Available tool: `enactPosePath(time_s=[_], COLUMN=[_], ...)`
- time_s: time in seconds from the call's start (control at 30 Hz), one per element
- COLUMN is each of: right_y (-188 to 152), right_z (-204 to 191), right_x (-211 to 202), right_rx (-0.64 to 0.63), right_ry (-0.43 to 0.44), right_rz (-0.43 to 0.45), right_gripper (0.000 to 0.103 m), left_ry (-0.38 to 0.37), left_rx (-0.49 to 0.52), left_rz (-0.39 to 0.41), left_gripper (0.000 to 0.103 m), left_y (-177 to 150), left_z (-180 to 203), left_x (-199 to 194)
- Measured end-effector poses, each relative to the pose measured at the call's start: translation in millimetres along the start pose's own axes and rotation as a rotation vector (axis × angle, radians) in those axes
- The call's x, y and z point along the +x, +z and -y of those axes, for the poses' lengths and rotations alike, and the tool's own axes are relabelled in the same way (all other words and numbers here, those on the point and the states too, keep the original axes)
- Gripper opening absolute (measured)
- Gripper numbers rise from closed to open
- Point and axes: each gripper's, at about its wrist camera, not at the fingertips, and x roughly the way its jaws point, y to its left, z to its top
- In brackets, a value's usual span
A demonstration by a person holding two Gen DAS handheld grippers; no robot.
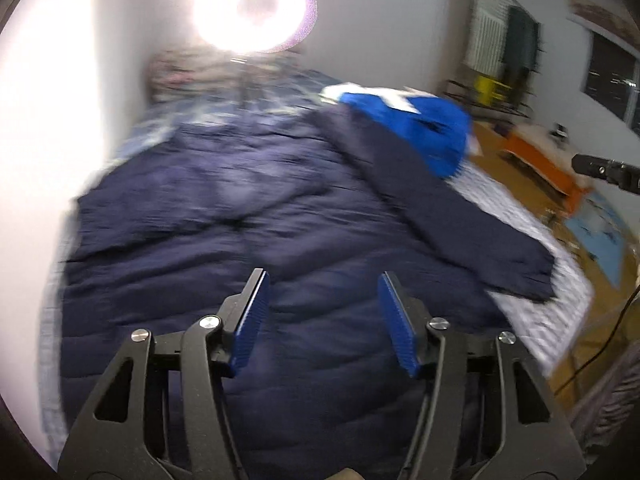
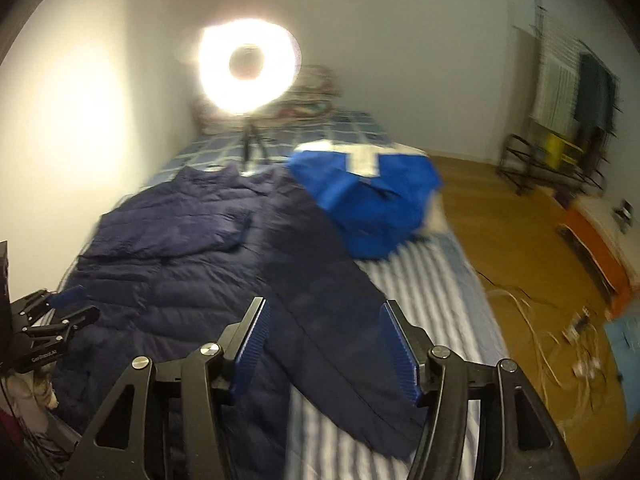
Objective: Fold large clothes
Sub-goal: 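Grasp the other sleeve cuff of the jacket with the left tool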
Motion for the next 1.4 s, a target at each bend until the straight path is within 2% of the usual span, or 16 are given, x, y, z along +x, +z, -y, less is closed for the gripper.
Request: enactPosePath(time_s=[0.13, 0.27, 0.4, 0.53, 0.67, 0.87, 0.97, 1.03, 1.13, 1.2, 1.27, 1.33, 1.4], right_y=[-27.7, -48.6, -63.0, -72.8, -79.2, -87.4, -90.1, -90.9, -90.4, -89.9, -89.8, -89.2, -88.2], right_z=[42.4, 78.4, 101.6, 119.3, 134.8, 159.5, 168.1, 169.3, 167.2, 165.9, 164.2, 163.4, 161.7], right_x=[-28.6, -44.9, -43.8, -37.5, -39.3, -42.3, -42.8, -41.0, -39.3, -38.6, -38.3, -38.8, -38.8], right_rx=[0.049, 0.112, 0.163, 0.199, 0.241, 0.328, 0.366, 0.374, 0.369, 0.365, 0.365, 0.365, 0.365], right_ry=[-0.107, -0.187, -0.219, -0.264, -0.303, -0.328, -0.321, -0.317, -0.312, -0.309, -0.307, -0.304, -0.302], right_rz=[-0.006, -0.008, -0.013, -0.022, -0.017, -0.013, -0.013, -0.019, -0.019, -0.02, -0.019, -0.014, -0.007], right_gripper=[0.06, 0.06, 0.06, 0.06, 0.06, 0.06, 0.06, 0.06, 0.06, 0.06, 0.06, 0.06, 0.06], left_ry=[-0.138, -0.232, -0.332, -0.402, -0.402, -0.32, -0.262, -0.254, -0.219, -0.214, -0.231, -0.247, -0.278], left_rx=[0.062, 0.107, 0.107, 0.121, 0.216, 0.405, 0.442, 0.459, 0.541, 0.549, 0.515, 0.475, 0.431], left_rz=[-0.039, -0.101, -0.196, -0.281, -0.322, -0.333, -0.371, -0.415, -0.394, -0.391, -0.401, -0.405, -0.416], left_gripper=[0.058, 0.058, 0.058, 0.058, 0.065, 0.066, 0.066, 0.069, 0.071, 0.071, 0.054, 0.019, 0.011], left_y=[3.2, 2.3, -1.1, -5.6, -12.7, -22.6, -27.9, -32.7, -39.0, -37.9, -33.5, -25.7, -16.6], left_z=[66.9, 133.0, 196.8, 248.9, 298.8, 348.9, 361.2, 366.8, 378.6, 380.7, 378.8, 372.5, 365.1], left_x=[21.3, 48.6, 88.2, 118.3, 134.6, 158.9, 177.7, 188.1, 191.7, 193.9, 196.5, 197.9, 199.3])
